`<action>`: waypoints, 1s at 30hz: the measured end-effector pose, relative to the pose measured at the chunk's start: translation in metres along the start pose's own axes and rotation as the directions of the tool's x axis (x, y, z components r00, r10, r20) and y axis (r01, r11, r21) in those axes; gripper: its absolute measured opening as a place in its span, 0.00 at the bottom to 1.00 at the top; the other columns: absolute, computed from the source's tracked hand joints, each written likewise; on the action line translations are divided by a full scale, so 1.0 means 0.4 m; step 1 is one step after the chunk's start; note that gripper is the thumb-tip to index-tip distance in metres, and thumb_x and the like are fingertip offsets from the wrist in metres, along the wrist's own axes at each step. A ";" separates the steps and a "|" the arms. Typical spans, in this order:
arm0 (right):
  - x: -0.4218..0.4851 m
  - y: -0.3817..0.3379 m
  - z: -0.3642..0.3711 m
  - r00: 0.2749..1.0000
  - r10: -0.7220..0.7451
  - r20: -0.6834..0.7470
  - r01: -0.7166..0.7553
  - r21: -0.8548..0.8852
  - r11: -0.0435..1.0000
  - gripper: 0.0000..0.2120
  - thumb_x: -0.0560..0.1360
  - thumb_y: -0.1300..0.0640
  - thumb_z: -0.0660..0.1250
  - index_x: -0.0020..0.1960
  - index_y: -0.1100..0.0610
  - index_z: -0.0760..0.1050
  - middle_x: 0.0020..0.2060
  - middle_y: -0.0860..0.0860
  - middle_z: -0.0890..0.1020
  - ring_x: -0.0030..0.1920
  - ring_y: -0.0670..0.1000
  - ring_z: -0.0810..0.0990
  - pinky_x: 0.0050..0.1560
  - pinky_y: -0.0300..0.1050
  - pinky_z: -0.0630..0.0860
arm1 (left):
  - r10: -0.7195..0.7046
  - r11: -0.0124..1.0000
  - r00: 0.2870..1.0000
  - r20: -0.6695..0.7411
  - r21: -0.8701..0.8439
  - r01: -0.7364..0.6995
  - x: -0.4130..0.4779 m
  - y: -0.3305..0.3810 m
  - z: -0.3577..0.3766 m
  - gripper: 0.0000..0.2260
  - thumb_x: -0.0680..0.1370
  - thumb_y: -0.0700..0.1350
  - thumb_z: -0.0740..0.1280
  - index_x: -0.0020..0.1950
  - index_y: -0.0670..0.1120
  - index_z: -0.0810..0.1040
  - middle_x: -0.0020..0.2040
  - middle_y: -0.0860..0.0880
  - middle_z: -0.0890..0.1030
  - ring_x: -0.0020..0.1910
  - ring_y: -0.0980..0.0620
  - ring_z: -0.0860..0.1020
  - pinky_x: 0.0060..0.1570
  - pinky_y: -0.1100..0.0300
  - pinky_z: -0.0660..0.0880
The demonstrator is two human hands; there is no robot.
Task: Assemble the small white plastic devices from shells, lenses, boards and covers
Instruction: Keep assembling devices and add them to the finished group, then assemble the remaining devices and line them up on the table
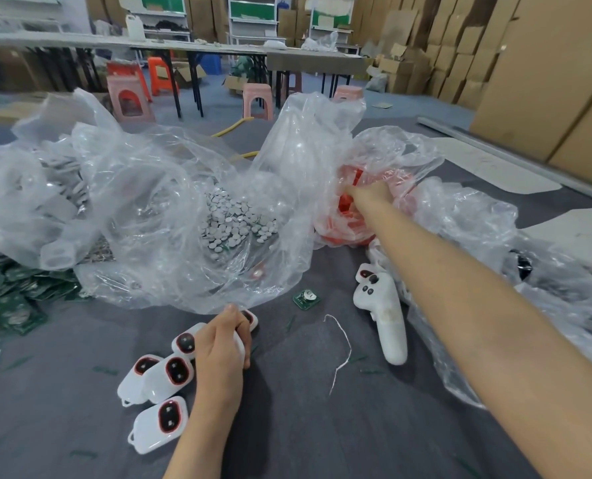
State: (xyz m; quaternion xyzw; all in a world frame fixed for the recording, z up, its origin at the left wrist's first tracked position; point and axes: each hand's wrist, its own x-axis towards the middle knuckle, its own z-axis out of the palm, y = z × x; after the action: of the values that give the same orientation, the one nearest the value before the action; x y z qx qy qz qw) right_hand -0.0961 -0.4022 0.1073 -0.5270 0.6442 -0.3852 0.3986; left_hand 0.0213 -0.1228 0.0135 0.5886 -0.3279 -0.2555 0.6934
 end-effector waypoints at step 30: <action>0.008 -0.022 -0.433 0.959 -0.037 0.281 0.108 -0.241 0.964 0.12 0.78 0.54 0.66 0.41 0.61 0.78 0.30 0.51 0.82 0.25 0.46 0.74 0.24 0.36 0.70 | 0.143 0.988 0.990 0.012 0.055 -0.144 0.000 -0.027 0.007 0.25 0.82 0.39 0.56 0.25 0.34 0.62 0.18 0.48 0.62 0.20 0.56 0.62 0.25 0.71 0.62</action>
State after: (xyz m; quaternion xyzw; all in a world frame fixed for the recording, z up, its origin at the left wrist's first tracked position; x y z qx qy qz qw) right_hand -0.2525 -0.3933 0.1819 -0.6454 0.6069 -0.2371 0.3987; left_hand 0.0196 -0.1267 0.0032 0.5814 -0.3793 -0.1981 0.6920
